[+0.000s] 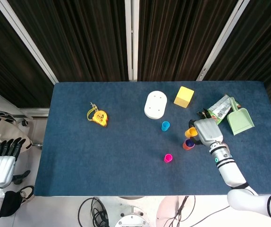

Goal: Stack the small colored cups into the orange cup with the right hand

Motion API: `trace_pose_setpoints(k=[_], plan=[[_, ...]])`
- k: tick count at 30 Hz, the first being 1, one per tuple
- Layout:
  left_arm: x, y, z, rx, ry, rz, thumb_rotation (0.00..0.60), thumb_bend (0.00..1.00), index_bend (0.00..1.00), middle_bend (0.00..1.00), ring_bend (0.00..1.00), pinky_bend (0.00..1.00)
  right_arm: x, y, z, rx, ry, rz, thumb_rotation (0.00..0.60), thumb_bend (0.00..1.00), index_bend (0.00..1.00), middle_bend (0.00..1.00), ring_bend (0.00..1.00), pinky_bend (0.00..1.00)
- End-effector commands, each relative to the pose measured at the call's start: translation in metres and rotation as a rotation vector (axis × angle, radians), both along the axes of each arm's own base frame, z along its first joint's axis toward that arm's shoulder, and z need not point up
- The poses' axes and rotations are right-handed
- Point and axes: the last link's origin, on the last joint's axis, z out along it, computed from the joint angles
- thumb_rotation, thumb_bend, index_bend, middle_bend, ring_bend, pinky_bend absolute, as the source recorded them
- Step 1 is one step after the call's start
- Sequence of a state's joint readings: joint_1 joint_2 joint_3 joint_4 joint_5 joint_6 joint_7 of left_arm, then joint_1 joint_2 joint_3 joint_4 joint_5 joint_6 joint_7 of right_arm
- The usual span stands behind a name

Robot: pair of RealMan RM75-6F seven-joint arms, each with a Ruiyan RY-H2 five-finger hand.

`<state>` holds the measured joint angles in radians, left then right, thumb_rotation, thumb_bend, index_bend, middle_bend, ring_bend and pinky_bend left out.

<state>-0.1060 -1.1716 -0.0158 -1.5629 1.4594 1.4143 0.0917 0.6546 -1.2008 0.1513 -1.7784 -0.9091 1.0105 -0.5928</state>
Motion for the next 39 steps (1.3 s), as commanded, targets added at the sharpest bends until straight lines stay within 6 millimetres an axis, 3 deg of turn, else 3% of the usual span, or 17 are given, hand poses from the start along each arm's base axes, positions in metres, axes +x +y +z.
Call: trace_pose_setpoints(k=[1, 15, 23, 27, 31, 39], plan=[[0.0, -0.001, 0.0, 0.001, 0.0, 0.001, 0.6, 0.08, 0.06, 0.04, 0.0, 0.0, 0.0, 0.007, -0.001, 0.025, 0.035, -0.001, 0.6, 0.25, 0.53, 0.5, 0.14, 0.0], [-0.002, -0.002, 0.001, 0.004, -0.009, 0.006, 0.6, 0.08, 0.06, 0.04, 0.0, 0.0, -0.003, 0.012, -0.015, 0.07, 0.107, -0.032, 0.6, 0.25, 0.55, 0.49, 0.14, 0.0], [-0.004, -0.001, 0.003, 0.004, -0.016, 0.004, 0.6, 0.08, 0.06, 0.04, 0.0, 0.0, -0.003, 0.009, -0.021, 0.07, 0.145, -0.04, 0.6, 0.24, 0.49, 0.45, 0.13, 0.0], [-0.004, -0.001, 0.005, 0.009, -0.021, -0.002, 0.6, 0.08, 0.06, 0.04, 0.0, 0.0, -0.004, 0.008, -0.023, 0.083, 0.154, -0.061, 0.6, 0.23, 0.4, 0.41, 0.11, 0.0], [-0.004, -0.001, 0.006, 0.015, -0.02, -0.005, 0.6, 0.08, 0.06, 0.04, 0.0, 0.0, -0.004, 0.006, -0.023, 0.093, 0.158, -0.069, 0.6, 0.17, 0.26, 0.29, 0.03, 0.0], [-0.004, -0.001, 0.008, 0.018, -0.021, -0.007, 0.6, 0.08, 0.06, 0.04, 0.0, 0.0, 0.005, -0.002, -0.013, 0.02, 0.072, -0.027, 0.6, 0.16, 0.21, 0.27, 0.01, 0.0]])
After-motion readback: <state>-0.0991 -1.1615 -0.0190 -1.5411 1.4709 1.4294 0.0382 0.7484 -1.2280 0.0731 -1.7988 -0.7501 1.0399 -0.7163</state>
